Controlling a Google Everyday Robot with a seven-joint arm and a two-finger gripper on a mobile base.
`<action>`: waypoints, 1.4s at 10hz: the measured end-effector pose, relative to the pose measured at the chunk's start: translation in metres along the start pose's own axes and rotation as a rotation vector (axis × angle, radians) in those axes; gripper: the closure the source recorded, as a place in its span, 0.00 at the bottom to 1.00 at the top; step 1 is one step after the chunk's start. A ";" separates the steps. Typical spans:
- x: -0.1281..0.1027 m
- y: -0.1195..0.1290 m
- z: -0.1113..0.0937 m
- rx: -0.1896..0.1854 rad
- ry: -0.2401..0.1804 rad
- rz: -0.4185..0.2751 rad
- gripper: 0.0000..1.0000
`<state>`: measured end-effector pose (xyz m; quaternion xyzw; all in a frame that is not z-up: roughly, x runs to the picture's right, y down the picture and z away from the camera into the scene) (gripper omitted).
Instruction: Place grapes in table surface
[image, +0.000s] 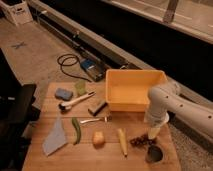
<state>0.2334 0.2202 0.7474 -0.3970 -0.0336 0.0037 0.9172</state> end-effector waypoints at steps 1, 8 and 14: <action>0.003 0.002 0.007 -0.008 -0.015 0.007 0.35; 0.007 0.012 0.064 -0.082 -0.096 0.098 0.57; -0.020 0.016 0.030 0.018 -0.026 0.044 1.00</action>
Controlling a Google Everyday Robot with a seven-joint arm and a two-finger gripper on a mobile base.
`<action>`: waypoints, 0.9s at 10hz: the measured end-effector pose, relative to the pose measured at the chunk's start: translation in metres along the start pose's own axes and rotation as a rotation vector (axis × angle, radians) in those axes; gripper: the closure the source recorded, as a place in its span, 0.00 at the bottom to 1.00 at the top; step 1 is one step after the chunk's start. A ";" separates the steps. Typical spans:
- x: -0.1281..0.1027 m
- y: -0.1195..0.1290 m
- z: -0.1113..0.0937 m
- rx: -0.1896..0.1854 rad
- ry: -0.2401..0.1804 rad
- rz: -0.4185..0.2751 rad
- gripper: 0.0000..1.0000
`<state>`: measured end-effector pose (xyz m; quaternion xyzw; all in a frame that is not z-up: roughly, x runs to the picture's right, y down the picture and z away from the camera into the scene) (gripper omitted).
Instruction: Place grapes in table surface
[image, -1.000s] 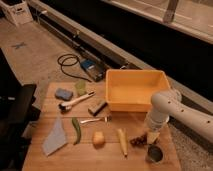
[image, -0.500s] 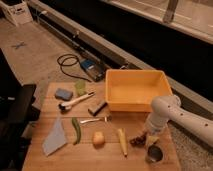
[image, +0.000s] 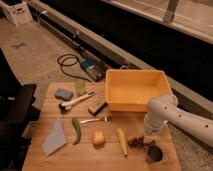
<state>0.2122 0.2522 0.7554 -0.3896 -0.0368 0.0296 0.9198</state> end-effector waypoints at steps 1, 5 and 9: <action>-0.011 -0.002 -0.017 0.041 0.010 -0.019 1.00; -0.038 -0.038 -0.071 0.195 0.049 -0.076 1.00; -0.037 -0.056 -0.083 0.251 0.051 -0.062 1.00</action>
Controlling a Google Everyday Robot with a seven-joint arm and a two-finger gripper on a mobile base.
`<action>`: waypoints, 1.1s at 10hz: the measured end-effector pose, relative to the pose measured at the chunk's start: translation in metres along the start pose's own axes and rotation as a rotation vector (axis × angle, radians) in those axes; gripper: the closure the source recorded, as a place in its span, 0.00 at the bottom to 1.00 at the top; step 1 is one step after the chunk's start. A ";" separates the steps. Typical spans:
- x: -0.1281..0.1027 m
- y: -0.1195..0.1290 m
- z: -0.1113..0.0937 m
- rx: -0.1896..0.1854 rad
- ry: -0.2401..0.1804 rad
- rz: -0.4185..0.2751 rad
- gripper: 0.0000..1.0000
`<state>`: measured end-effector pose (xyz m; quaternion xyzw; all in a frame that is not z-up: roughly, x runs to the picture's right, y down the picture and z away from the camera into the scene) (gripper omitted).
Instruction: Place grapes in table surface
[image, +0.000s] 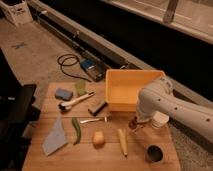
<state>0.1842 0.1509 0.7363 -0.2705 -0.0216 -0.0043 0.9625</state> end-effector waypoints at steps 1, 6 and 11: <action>0.003 -0.001 0.005 -0.008 -0.009 0.014 0.96; 0.018 0.010 0.054 -0.110 -0.101 0.081 0.46; 0.022 0.014 0.057 -0.126 -0.140 0.098 0.20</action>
